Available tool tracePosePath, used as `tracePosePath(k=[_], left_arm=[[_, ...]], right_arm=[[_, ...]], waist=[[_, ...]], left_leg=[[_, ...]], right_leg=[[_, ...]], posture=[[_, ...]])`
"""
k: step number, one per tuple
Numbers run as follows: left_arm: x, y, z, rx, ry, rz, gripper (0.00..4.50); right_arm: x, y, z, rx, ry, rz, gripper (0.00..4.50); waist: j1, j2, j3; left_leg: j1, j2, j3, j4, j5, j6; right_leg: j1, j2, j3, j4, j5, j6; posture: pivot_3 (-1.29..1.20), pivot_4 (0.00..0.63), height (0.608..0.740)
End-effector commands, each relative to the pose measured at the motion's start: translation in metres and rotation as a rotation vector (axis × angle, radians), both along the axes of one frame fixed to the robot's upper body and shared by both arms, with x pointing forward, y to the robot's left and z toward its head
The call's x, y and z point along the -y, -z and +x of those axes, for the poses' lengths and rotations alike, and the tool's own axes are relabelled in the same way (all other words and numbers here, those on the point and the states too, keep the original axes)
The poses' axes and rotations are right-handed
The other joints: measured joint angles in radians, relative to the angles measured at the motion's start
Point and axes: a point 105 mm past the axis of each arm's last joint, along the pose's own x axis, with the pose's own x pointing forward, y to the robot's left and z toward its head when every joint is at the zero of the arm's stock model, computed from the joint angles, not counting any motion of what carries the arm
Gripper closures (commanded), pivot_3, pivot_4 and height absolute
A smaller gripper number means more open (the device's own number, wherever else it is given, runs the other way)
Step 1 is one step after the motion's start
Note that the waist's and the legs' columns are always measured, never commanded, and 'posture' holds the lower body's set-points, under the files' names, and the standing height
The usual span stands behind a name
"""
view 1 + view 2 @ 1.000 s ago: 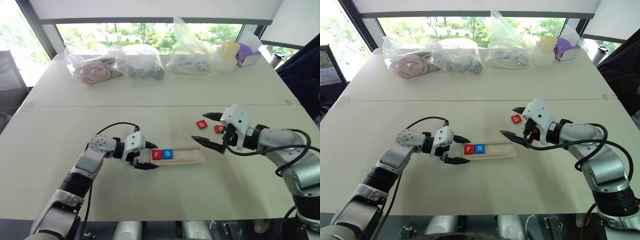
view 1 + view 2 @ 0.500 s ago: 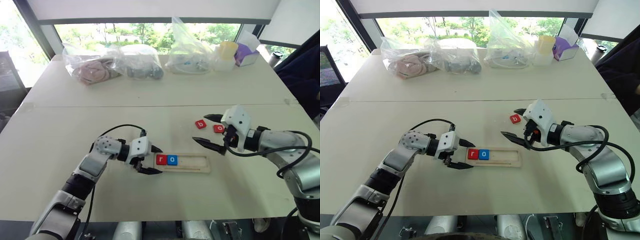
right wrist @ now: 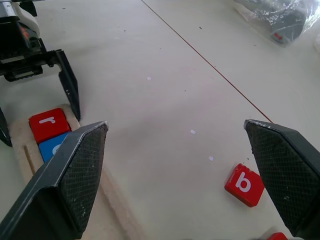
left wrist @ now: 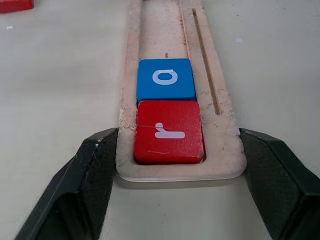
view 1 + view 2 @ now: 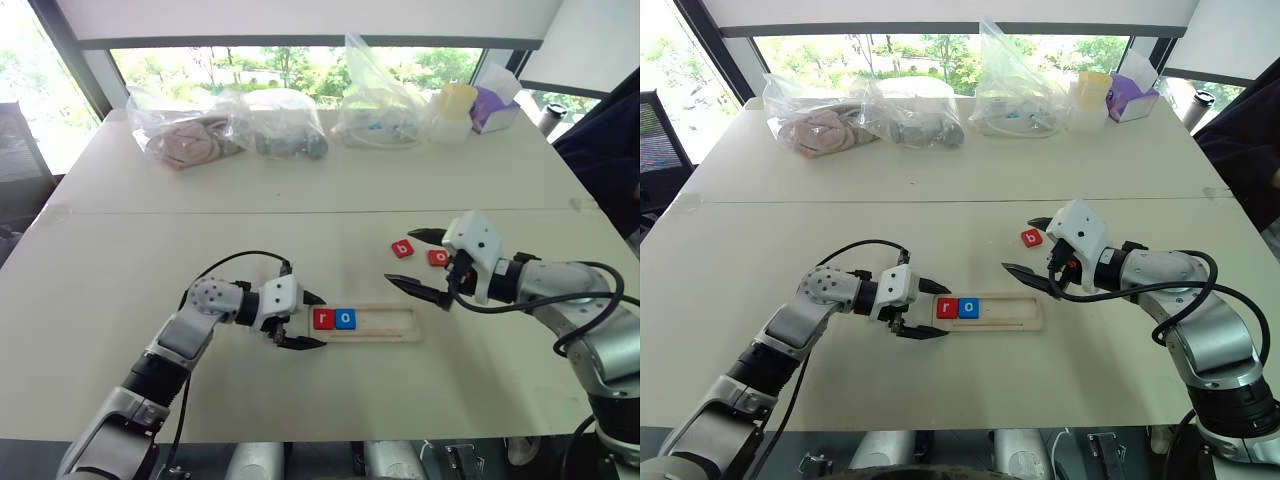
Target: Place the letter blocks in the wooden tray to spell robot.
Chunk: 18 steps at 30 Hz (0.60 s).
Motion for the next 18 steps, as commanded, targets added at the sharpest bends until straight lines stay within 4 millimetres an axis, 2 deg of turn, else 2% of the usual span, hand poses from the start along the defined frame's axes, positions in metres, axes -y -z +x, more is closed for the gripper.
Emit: tracePosePath(k=[1, 5, 9, 13, 16, 18], left_arm=[[-0.002, 0.016, -0.007, -0.037, -0.007, 0.056, 0.07], [-0.010, 0.019, -0.006, -0.039, -0.044, 0.067, 0.07], [-0.033, 0.020, -0.009, -0.049, -0.093, 0.091, 0.07], [-0.084, 0.020, -0.016, -0.054, -0.214, 0.154, 0.07], [-0.102, 0.018, -0.018, -0.046, -0.267, 0.182, 0.07], [-0.124, 0.009, -0.021, -0.040, -0.363, 0.158, 0.07]], right_arm=[[-0.002, -0.013, -0.001, 0.060, -0.021, -0.011, 0.00], [-0.002, -0.014, -0.001, 0.059, -0.023, -0.013, 0.00], [-0.002, -0.011, -0.001, 0.046, -0.022, -0.008, 0.00], [-0.004, 0.003, 0.009, 0.025, 0.047, -0.006, 0.00], [0.000, 0.009, 0.020, 0.030, 0.120, -0.011, 0.00], [0.002, 0.014, 0.036, 0.001, 0.227, 0.023, 0.00]], waist=[[-0.001, 0.000, 0.000], [0.000, 0.000, 0.000], [-0.008, 0.000, 0.000], [-0.024, -0.001, 0.000], [-0.035, 0.000, -0.001], [-0.044, 0.000, -0.001]], left_leg=[[0.000, 0.000, 0.000, 0.000, 0.000, 0.000], [0.000, 0.000, 0.000, 0.000, 0.000, 0.000], [0.001, 0.000, 0.000, -0.001, 0.000, 0.000], [0.005, 0.004, 0.001, -0.005, 0.000, 0.001], [0.011, 0.007, 0.000, -0.009, 0.000, 0.001], [0.012, 0.008, 0.001, -0.009, 0.000, 0.001]], right_leg=[[0.000, 0.000, 0.000, 0.000, 0.000, 0.000], [0.000, 0.000, 0.000, 0.000, 0.000, 0.000], [0.000, 0.000, 0.000, 0.000, 0.000, 0.000], [0.000, 0.002, 0.001, 0.001, 0.000, 0.000], [0.002, 0.004, 0.001, 0.003, -0.003, -0.007], [0.002, 0.005, 0.001, 0.004, -0.002, -0.008]], posture=[[0.00, 0.150, 0.740], [0.00, 0.150, 0.740], [0.00, 0.150, 0.740], [0.00, 0.150, 0.740], [0.00, 0.150, 0.740], [0.00, 0.150, 0.740]])
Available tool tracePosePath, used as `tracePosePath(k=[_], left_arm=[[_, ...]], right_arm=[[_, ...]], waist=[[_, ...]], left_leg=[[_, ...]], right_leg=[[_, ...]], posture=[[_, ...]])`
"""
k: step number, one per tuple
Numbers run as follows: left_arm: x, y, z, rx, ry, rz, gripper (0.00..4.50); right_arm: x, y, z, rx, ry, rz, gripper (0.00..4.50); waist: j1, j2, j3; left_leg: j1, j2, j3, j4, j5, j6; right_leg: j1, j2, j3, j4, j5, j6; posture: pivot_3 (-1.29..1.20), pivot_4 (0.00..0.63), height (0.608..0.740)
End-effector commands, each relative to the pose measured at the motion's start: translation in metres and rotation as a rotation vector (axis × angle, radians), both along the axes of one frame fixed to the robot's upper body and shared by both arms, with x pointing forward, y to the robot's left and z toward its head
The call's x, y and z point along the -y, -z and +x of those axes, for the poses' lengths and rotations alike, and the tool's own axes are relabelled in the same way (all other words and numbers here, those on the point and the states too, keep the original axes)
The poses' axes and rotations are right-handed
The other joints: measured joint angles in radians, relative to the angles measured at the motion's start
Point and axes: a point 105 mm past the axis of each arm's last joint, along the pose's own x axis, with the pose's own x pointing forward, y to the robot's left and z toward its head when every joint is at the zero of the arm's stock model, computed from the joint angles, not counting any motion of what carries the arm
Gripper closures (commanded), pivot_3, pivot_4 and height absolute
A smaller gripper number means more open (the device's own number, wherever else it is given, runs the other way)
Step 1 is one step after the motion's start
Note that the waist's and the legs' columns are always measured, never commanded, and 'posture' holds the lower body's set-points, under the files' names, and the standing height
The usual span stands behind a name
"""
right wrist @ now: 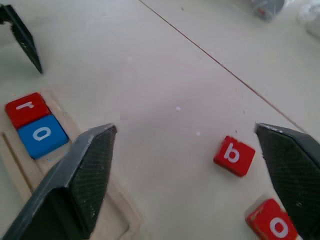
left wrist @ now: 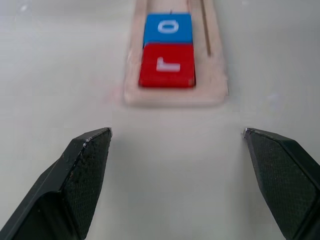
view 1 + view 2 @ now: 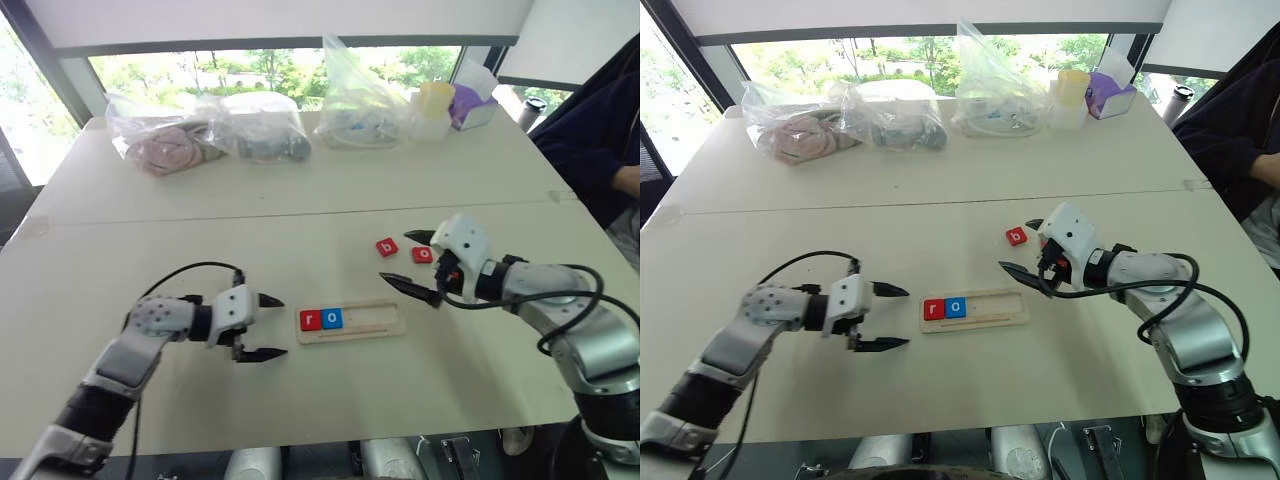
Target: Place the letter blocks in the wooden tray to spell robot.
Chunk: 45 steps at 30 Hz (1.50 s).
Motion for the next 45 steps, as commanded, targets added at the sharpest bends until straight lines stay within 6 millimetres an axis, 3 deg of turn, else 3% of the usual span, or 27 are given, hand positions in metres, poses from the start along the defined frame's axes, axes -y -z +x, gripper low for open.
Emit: tracePosePath(k=[1, 5, 12, 16, 26, 29, 34, 39, 45], left_arm=[[-0.047, 0.005, -0.002, -0.036, -0.185, 0.066, 0.07], [-0.042, -0.035, 0.000, 0.016, -0.286, -0.178, 0.07], [-0.017, -0.078, -0.005, 0.035, -0.320, -0.395, 0.07], [-0.008, -0.091, -0.007, 0.041, -0.329, -0.441, 0.07], [0.002, -0.099, -0.007, 0.056, -0.335, -0.461, 0.07], [0.003, -0.100, -0.005, 0.062, -0.337, -0.461, 0.00], [0.005, -0.101, -0.003, 0.068, -0.339, -0.473, 0.00], [0.017, -0.097, -0.007, 0.038, -0.295, -0.492, 0.00], [0.028, -0.094, -0.015, 0.009, -0.214, -0.487, 0.00]], right_arm=[[0.003, -0.005, 0.020, 0.024, 0.137, 0.029, 0.00], [-0.002, 0.004, 0.039, -0.028, 0.240, 0.056, 0.00], [-0.008, 0.020, 0.059, -0.101, 0.336, 0.054, 0.00], [-0.005, 0.027, 0.064, -0.108, 0.381, 0.021, 0.00], [-0.008, 0.039, 0.066, -0.174, 0.396, 0.039, 0.00], [-0.009, 0.044, 0.067, -0.204, 0.408, 0.048, 0.89], [-0.009, 0.045, 0.067, -0.244, 0.431, 0.078, 3.34], [0.005, 0.020, 0.060, -0.187, 0.471, 0.094, 3.33], [0.029, 0.001, 0.007, -0.247, 0.571, 0.106, 3.33]], waist=[[-0.007, 0.000, 0.000], [0.001, 0.000, 0.001], [0.015, 0.000, 0.002], [0.015, 0.000, 0.002], [0.008, 0.000, 0.002], [0.005, 0.000, 0.002], [0.006, 0.000, 0.002], [0.012, 0.000, 0.002], [0.026, 0.000, 0.002]], left_leg=[[0.001, 0.003, 0.002, 0.000, 0.000, 0.000], [-0.001, 0.006, 0.002, 0.000, 0.000, 0.000], [-0.008, 0.003, 0.002, 0.003, 0.000, 0.000], [-0.010, 0.000, 0.002, 0.004, 0.000, 0.000], [-0.012, -0.001, 0.002, 0.005, 0.000, 0.000], [-0.012, -0.001, 0.002, 0.005, 0.000, 0.000], [-0.012, -0.001, 0.002, 0.005, 0.000, 0.000], [-0.012, -0.002, 0.001, 0.005, 0.000, 0.000], [-0.018, -0.003, 0.001, 0.005, 0.000, 0.000]], right_leg=[[0.000, 0.001, 0.000, 0.000, 0.001, -0.003], [-0.002, 0.003, -0.001, 0.000, 0.002, -0.004], [-0.005, -0.002, -0.004, -0.003, 0.004, -0.001], [-0.006, -0.003, -0.004, -0.003, 0.004, 0.000], [-0.008, -0.001, -0.004, -0.003, 0.004, 0.000], [-0.008, -0.001, -0.004, -0.003, 0.004, 0.000], [-0.007, -0.001, -0.004, -0.003, 0.004, 0.000], [-0.007, -0.002, -0.004, -0.003, 0.004, 0.000], [-0.014, -0.003, -0.004, -0.003, 0.006, 0.003]], posture=[[0.00, 0.150, 0.740], [0.00, 0.150, 0.740], [0.00, 0.150, 0.740], [0.00, 0.150, 0.740], [0.00, 0.150, 0.740], [0.00, 0.150, 0.740], [0.00, 0.150, 0.740], [0.00, 0.150, 0.740], [0.00, 0.150, 0.740]])
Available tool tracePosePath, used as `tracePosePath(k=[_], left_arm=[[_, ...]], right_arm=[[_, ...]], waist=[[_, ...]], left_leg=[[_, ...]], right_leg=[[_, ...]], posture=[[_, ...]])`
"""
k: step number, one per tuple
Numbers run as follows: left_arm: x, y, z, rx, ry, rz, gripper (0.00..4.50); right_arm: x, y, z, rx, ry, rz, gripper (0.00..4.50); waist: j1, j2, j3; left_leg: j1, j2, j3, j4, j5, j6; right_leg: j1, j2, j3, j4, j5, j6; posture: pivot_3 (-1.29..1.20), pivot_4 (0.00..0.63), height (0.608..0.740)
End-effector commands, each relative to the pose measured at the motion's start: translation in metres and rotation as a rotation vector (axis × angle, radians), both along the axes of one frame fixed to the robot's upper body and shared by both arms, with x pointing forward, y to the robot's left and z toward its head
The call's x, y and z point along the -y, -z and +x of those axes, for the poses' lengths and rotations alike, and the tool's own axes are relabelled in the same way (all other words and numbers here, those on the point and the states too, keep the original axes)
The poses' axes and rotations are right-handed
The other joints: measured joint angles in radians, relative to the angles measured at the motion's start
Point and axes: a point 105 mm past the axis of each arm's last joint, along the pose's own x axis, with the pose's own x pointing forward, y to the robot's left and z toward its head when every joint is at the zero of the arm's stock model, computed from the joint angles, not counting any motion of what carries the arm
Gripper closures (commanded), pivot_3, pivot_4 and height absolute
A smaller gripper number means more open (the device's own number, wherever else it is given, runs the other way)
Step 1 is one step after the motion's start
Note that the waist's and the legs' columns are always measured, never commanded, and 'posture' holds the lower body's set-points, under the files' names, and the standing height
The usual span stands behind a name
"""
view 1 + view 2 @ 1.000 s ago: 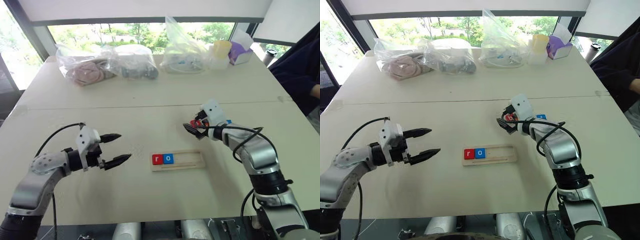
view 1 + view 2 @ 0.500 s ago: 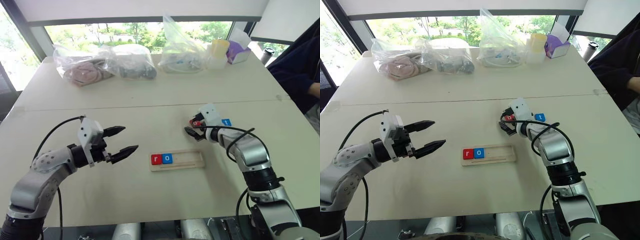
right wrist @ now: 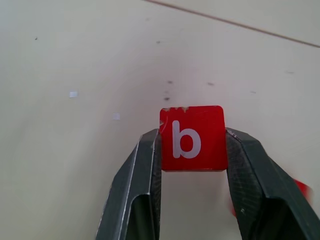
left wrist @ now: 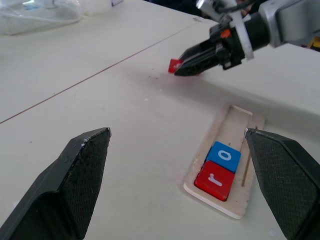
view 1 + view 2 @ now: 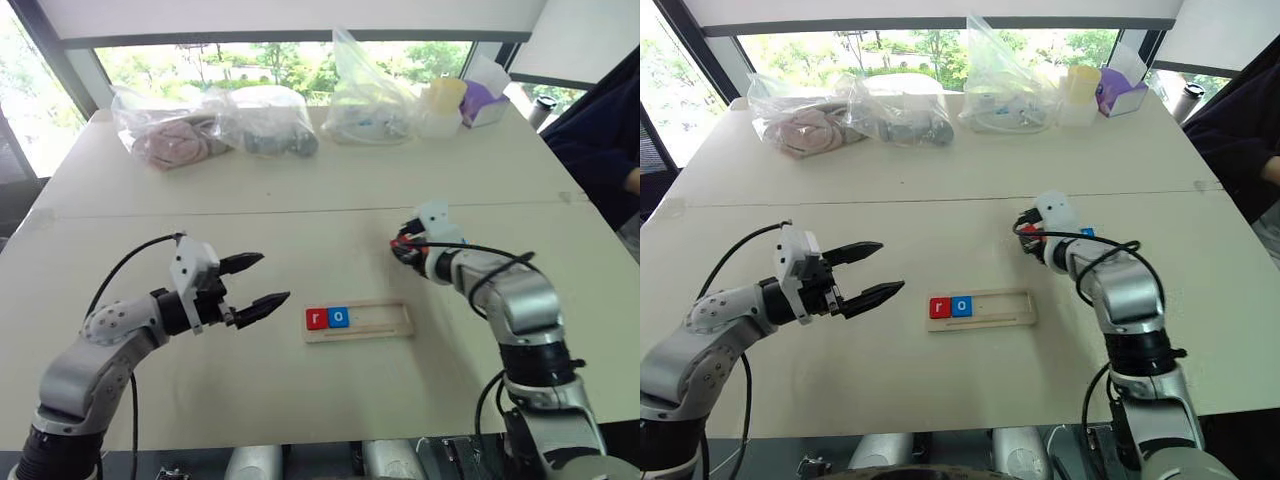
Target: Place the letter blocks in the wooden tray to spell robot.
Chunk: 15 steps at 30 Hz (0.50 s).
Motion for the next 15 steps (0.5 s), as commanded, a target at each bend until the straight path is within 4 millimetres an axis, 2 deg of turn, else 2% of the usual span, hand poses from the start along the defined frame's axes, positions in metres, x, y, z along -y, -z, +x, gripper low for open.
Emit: tracePosePath(k=[1, 5, 9, 12, 15], left_arm=[[0.009, -0.009, -0.008, 0.042, 0.075, -0.008, 0.00], [0.012, -0.011, -0.007, 0.046, 0.105, -0.012, 0.00], [0.015, -0.012, -0.003, 0.052, 0.123, -0.010, 0.00], [0.017, -0.013, 0.001, 0.059, 0.128, -0.014, 0.00], [0.018, -0.014, 0.002, 0.063, 0.131, -0.015, 0.00]], right_arm=[[0.008, -0.013, -0.035, -0.027, 0.071, 0.055, 3.33], [0.019, 0.000, -0.063, -0.053, 0.157, 0.118, 3.33], [0.032, 0.014, -0.078, -0.077, 0.254, 0.121, 3.33], [0.042, 0.032, -0.088, -0.125, 0.361, 0.112, 3.33], [0.042, 0.045, -0.097, -0.170, 0.410, 0.127, 3.33]], waist=[[0.005, 0.000, 0.000], [0.011, 0.000, 0.000], [0.010, 0.000, 0.000], [0.009, 0.000, -0.001], [0.006, 0.000, -0.001]], left_leg=[[0.000, 0.000, 0.000, 0.000, 0.000, 0.000], [0.000, 0.000, -0.001, 0.000, 0.000, 0.000], [0.000, 0.000, 0.001, 0.002, 0.000, 0.000], [0.001, 0.000, 0.002, 0.002, 0.000, 0.000], [0.001, 0.000, 0.001, 0.001, 0.000, 0.000]], right_leg=[[-0.001, 0.000, 0.000, 0.000, 0.000, 0.000], [0.000, 0.002, 0.000, 0.001, -0.001, -0.001], [0.000, 0.001, 0.001, 0.001, -0.002, -0.003], [0.001, 0.001, 0.001, 0.000, -0.002, -0.003], [0.000, 0.002, 0.001, 0.000, -0.002, -0.002]], posture=[[0.00, 0.150, 0.740], [0.00, 0.150, 0.740], [0.00, 0.150, 0.740], [0.00, 0.150, 0.740], [0.00, 0.150, 0.740]])
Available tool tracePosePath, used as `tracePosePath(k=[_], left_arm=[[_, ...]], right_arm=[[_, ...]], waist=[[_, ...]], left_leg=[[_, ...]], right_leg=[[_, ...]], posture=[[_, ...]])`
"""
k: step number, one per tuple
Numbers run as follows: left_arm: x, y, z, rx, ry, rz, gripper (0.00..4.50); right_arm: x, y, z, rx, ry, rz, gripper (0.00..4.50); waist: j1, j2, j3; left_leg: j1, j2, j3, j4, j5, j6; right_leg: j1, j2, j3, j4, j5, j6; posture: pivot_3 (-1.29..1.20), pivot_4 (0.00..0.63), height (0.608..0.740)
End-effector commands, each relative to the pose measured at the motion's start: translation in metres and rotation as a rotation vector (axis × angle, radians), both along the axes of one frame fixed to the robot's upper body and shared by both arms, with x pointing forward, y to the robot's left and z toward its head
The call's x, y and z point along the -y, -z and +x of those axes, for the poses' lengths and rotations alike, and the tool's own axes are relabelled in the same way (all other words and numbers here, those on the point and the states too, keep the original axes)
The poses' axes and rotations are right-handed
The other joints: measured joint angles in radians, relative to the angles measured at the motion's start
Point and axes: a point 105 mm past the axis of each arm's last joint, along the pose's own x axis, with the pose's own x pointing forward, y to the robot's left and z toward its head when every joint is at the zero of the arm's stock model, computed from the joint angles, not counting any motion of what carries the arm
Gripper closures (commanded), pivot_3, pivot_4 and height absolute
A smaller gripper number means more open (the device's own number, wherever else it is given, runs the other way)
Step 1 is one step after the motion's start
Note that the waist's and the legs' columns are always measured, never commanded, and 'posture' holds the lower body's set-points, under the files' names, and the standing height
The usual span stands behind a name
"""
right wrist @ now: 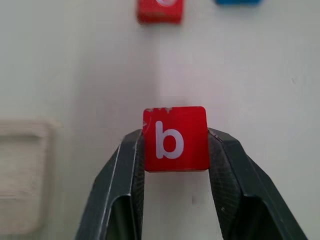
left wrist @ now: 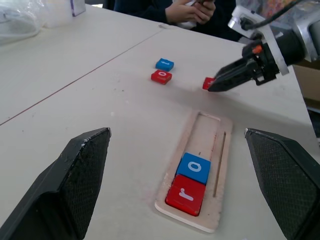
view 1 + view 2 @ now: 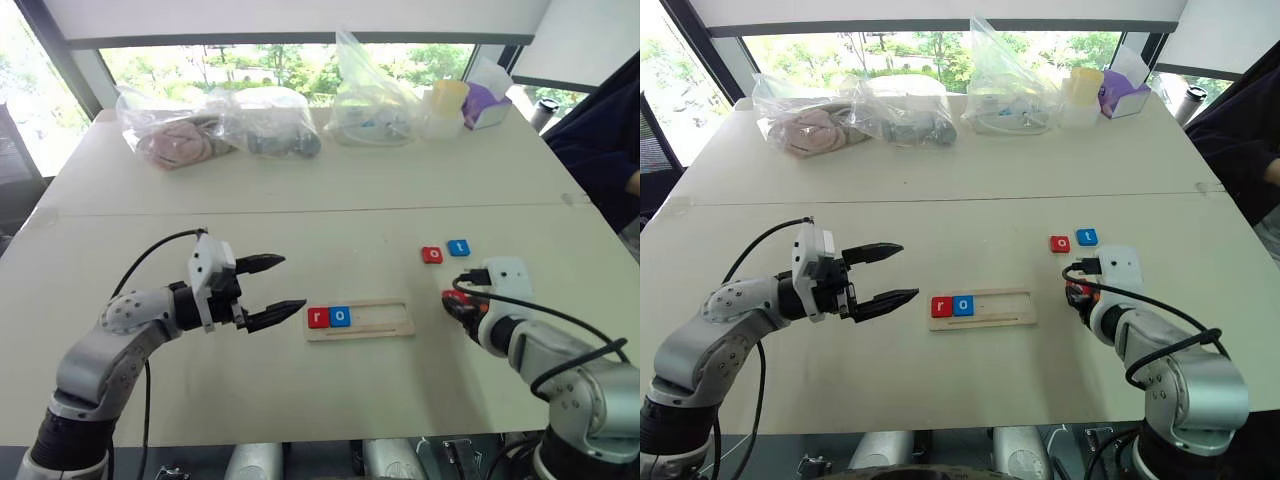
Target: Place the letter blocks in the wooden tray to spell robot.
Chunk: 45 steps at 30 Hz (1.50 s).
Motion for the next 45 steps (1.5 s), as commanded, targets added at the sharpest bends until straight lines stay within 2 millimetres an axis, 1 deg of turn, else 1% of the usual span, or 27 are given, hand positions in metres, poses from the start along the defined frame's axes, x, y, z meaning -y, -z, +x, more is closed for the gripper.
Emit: tracePosePath(k=[1, 4, 6, 7, 8, 9, 10, 11, 12, 14, 15, 16, 17, 20, 23, 26, 29, 37, 40, 41, 42, 43, 45], left_arm=[[0.004, -0.007, -0.001, 0.039, 0.021, -0.005, 0.00], [0.003, -0.007, -0.001, 0.041, 0.017, -0.001, 0.00], [0.002, -0.007, 0.000, 0.042, 0.010, 0.001, 0.00], [0.001, -0.007, 0.001, 0.043, 0.008, 0.002, 0.00], [0.001, -0.007, 0.001, 0.043, 0.006, 0.002, 0.00], [0.000, -0.007, 0.001, 0.043, 0.004, 0.003, 0.00], [0.000, -0.007, 0.000, 0.043, 0.004, 0.005, 0.00], [0.000, -0.007, -0.001, 0.043, 0.004, 0.006, 0.00], [0.000, -0.007, -0.001, 0.043, 0.003, 0.007, 0.00], [-0.001, -0.007, -0.001, 0.044, -0.001, 0.008, 0.00], [-0.001, -0.008, -0.001, 0.046, -0.005, 0.008, 0.00], [-0.001, -0.008, -0.001, 0.047, -0.007, 0.008, 0.00], [-0.001, -0.009, -0.001, 0.050, -0.012, 0.006, 0.00], [-0.002, -0.010, -0.002, 0.055, -0.023, 0.004, 0.00], [-0.003, -0.010, -0.004, 0.059, -0.039, 0.007, 0.00], [-0.005, -0.010, -0.007, 0.062, -0.060, 0.009, 0.00], [-0.006, -0.010, -0.010, 0.062, -0.074, 0.009, 0.00], [-0.009, -0.008, -0.012, 0.059, -0.084, 0.019, 0.00], [-0.010, -0.008, -0.011, 0.060, -0.085, 0.025, 0.00], [-0.011, -0.009, -0.011, 0.061, -0.085, 0.026, 0.00], [-0.011, -0.009, -0.010, 0.062, -0.085, 0.027, 0.00], [-0.011, -0.009, -0.010, 0.063, -0.085, 0.029, 0.00], [-0.011, -0.009, -0.010, 0.063, -0.085, 0.031, 0.00]], right_arm=[[0.002, 0.003, -0.007, -0.008, 0.039, -0.007, 3.33], [-0.001, 0.006, -0.010, -0.021, 0.029, 0.003, 3.33], [-0.001, 0.003, -0.008, -0.012, 0.010, 0.006, 2.25], [-0.001, 0.002, -0.007, -0.009, 0.004, 0.007, 1.86], [0.000, -0.002, -0.005, -0.003, -0.019, -0.006, 1.33], [-0.004, -0.020, 0.002, 0.026, -0.169, -0.062, 0.87], [-0.006, -0.036, 0.008, 0.039, -0.316, -0.116, 0.29], [-0.007, -0.047, 0.009, 0.034, -0.415, -0.153, 0.10], [-0.007, -0.056, 0.011, 0.036, -0.507, -0.179, 0.10], [-0.001, -0.065, 0.017, 0.046, -0.640, -0.220, 0.10], [0.003, -0.068, 0.020, 0.046, -0.702, -0.245, 0.10], [0.005, -0.069, 0.021, 0.043, -0.743, -0.263, 0.10], [0.009, -0.069, 0.025, 0.061, -0.823, -0.305, 0.10], [0.020, -0.059, 0.026, 0.054, -1.060, -0.396, 0.10], [0.032, -0.045, 0.024, 0.004, -1.177, -0.391, 0.10], [0.043, -0.034, 0.026, -0.031, -1.240, -0.415, 0.10], [0.043, -0.028, 0.028, -0.031, -1.261, -0.378, 0.10], [0.040, -0.010, 0.034, -0.018, -1.215, -0.320, 0.10], [0.038, -0.004, 0.034, -0.022, -1.200, -0.303, 0.92], [0.037, -0.003, 0.034, -0.020, -1.198, -0.305, 1.34], [0.036, -0.003, 0.034, -0.017, -1.199, -0.308, 1.87], [0.035, -0.004, 0.034, -0.012, -1.202, -0.313, 2.52], [0.034, -0.005, 0.033, -0.005, -1.208, -0.320, 3.33]], waist=[[0.000, 0.000, 0.000], [0.003, -0.001, 0.000], [0.004, -0.001, -0.001], [0.003, -0.001, -0.001], [0.003, -0.001, -0.001], [0.003, -0.001, -0.001], [0.001, 0.003, 0.003], [0.000, 0.008, 0.006], [0.000, 0.009, 0.007], [0.001, 0.002, 0.004], [0.001, -0.002, 0.004], [0.001, -0.004, 0.004], [0.004, -0.004, 0.004], [0.004, -0.003, 0.004], [0.003, -0.003, 0.005], [0.002, -0.003, 0.005], [0.003, -0.002, 0.005], [0.007, -0.002, 0.005], [0.005, -0.002, 0.005], [0.005, -0.002, 0.005], [0.006, -0.002, 0.005], [0.006, -0.002, 0.005], [0.006, -0.002, 0.005]], left_leg=[[0.000, 0.000, 0.000, 0.000, 0.000, 0.000], [0.000, 0.000, -0.001, 0.000, 0.000, 0.000], [0.000, 0.000, -0.001, 0.000, 0.000, 0.000], [0.000, 0.000, -0.001, 0.000, 0.000, 0.000], [0.000, 0.000, -0.001, 0.001, 0.000, 0.000], [0.000, 0.000, -0.001, 0.001, 0.000, 0.000], [0.000, 0.000, -0.001, 0.001, 0.000, 0.000], [0.000, -0.001, 0.001, 0.003, 0.000, 0.000], [0.000, -0.003, 0.002, 0.004, 0.000, 0.000], [0.001, -0.003, 0.004, 0.003, 0.000, 0.001], [0.002, -0.003, 0.004, 0.002, 0.000, 0.001], [0.002, -0.002, 0.003, 0.001, 0.000, 0.001], [0.002, -0.002, 0.002, 0.000, -0.001, 0.002], [0.002, -0.002, 0.001, -0.001, -0.001, 0.002], [0.002, -0.002, 0.002, 0.001, -0.001, 0.002], [0.002, -0.002, 0.002, 0.003, -0.001, 0.002], [0.003, -0.002, 0.002, 0.003, -0.001, 0.002], [0.003, -0.002, 0.000, 0.003, 0.000, 0.001], [0.005, -0.002, 0.000, 0.004, -0.001, 0.001], [0.007, -0.002, 0.001, 0.004, -0.001, 0.001], [0.007, -0.002, 0.000, 0.004, -0.001, 0.001], [0.008, -0.002, 0.000, 0.004, -0.001, 0.001], [0.008, -0.002, 0.000, 0.003, -0.001, 0.001]], right_leg=[[0.000, 0.000, 0.000, 0.000, 0.000, 0.000], [0.000, 0.000, 0.000, 0.000, 0.000, 0.000], [0.001, 0.000, 0.000, 0.000, -0.001, -0.001], [0.001, 0.000, 0.000, 0.000, -0.001, -0.001], [0.001, 0.000, 0.000, 0.000, -0.001, -0.001], [0.001, 0.000, 0.000, 0.000, -0.001, -0.001], [0.001, -0.001, 0.000, 0.000, -0.001, -0.001], [0.002, -0.003, 0.000, -0.001, -0.001, -0.001], [0.002, -0.005, 0.002, -0.001, -0.001, 0.000], [0.004, -0.004, 0.003, -0.003, -0.001, 0.002], [0.006, -0.002, 0.001, -0.004, -0.002, 0.003], [0.006, -0.001, 0.000, -0.004, -0.002, 0.003], [0.006, 0.000, -0.001, -0.004, -0.002, 0.003], [0.006, 0.000, -0.001, -0.004, -0.001, 0.007], [0.006, -0.002, -0.001, -0.004, -0.001, 0.007], [0.006, -0.004, 0.000, -0.003, -0.002, 0.005], [0.006, -0.004, 0.001, -0.002, -0.002, 0.004], [0.007, -0.004, 0.001, -0.002, -0.002, 0.004], [0.009, -0.004, 0.001, -0.002, -0.002, 0.004], [0.010, -0.004, 0.001, -0.002, -0.002, 0.004], [0.011, -0.004, 0.001, -0.002, -0.002, 0.004], [0.011, -0.004, 0.001, -0.002, -0.002, 0.004], [0.011, -0.004, 0.001, -0.002, -0.002, 0.004]], posture=[[0.00, 0.150, 0.740], [0.00, 0.150, 0.740], [0.00, 0.150, 0.740], [0.00, 0.150, 0.740], [0.00, 0.150, 0.740], [0.00, 0.150, 0.740], [0.00, 0.150, 0.740], [0.00, 0.150, 0.740], [0.00, 0.150, 0.740], [0.00, 0.150, 0.740], [0.00, 0.150, 0.740], [0.00, 0.150, 0.740], [0.00, 0.150, 0.740], [0.00, 0.150, 0.740], [0.00, 0.150, 0.740], [0.00, 0.150, 0.740], [0.00, 0.150, 0.740], [0.00, 0.150, 0.740], [0.00, 0.150, 0.740], [0.00, 0.150, 0.740], [0.00, 0.150, 0.740], [0.00, 0.150, 0.740], [0.00, 0.150, 0.740]])
